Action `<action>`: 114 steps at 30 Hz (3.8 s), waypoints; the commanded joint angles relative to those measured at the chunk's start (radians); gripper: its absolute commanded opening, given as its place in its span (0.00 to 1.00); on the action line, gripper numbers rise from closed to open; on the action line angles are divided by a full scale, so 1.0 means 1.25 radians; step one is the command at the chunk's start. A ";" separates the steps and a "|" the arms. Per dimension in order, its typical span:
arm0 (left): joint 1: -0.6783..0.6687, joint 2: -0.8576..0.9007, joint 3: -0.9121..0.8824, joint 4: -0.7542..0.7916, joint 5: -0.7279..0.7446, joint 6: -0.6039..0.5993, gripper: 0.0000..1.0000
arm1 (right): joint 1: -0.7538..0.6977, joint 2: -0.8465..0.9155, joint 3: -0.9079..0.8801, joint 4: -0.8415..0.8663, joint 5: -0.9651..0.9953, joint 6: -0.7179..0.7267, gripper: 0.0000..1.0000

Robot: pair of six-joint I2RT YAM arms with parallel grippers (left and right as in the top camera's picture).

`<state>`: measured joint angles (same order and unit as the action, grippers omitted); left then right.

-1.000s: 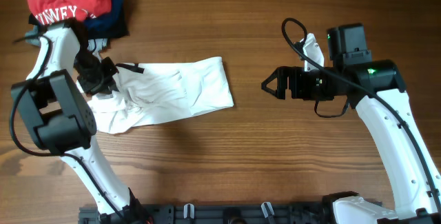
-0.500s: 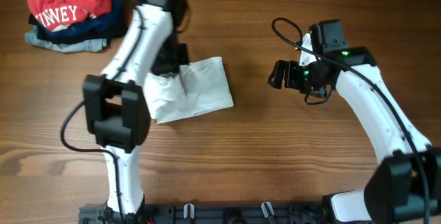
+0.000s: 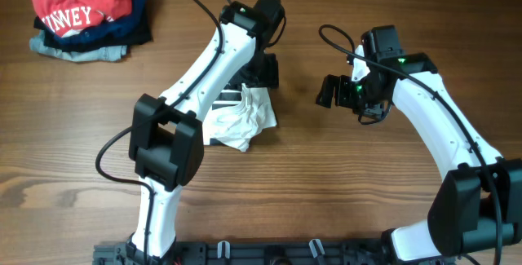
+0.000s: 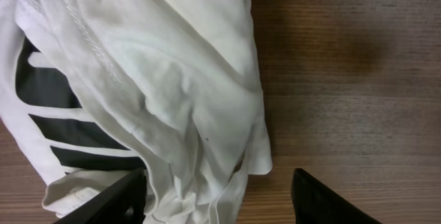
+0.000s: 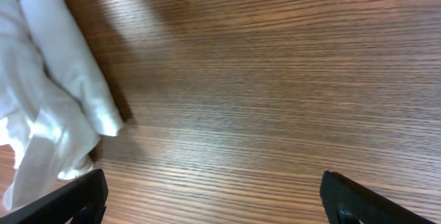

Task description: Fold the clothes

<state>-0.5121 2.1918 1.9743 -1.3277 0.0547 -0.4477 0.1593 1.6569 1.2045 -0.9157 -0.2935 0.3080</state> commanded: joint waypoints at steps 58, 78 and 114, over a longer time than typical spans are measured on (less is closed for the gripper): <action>0.513 -0.177 -0.283 0.009 0.010 0.020 0.80 | 0.416 0.396 0.396 0.023 0.308 0.219 0.09; 0.513 -0.177 -0.283 0.013 0.010 0.038 0.81 | 0.363 0.307 0.494 -0.165 -0.038 -0.013 0.44; 0.513 -0.177 -0.283 0.016 0.019 0.041 0.82 | 0.297 0.359 0.364 -0.051 -0.312 -0.057 0.25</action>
<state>0.1265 1.9667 1.6264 -1.3079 0.0620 -0.4053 0.4839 2.0224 1.6917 -1.0161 -0.5667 0.2623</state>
